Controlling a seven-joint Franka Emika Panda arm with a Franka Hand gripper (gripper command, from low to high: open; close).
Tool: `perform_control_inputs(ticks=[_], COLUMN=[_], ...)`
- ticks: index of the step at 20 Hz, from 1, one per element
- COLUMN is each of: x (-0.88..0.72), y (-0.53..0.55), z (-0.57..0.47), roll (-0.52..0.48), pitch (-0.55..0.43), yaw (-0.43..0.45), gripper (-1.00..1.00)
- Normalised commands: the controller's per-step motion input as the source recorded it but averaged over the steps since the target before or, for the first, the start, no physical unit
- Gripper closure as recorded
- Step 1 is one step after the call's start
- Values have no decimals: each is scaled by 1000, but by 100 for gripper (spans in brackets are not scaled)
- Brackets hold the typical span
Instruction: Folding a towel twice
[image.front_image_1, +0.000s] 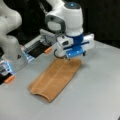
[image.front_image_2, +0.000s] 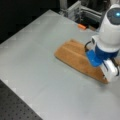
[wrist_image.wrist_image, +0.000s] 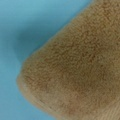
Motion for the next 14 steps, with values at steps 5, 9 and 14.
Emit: perform_control_inputs(ticks=[5,9,14], x=[357,151,-11], y=[279,253,178], z=[76,13,-83], roll=[-233,-257,-268], pitch=[262,226,174], yaw=[96,93,93], gripper=[-100,-100,-100])
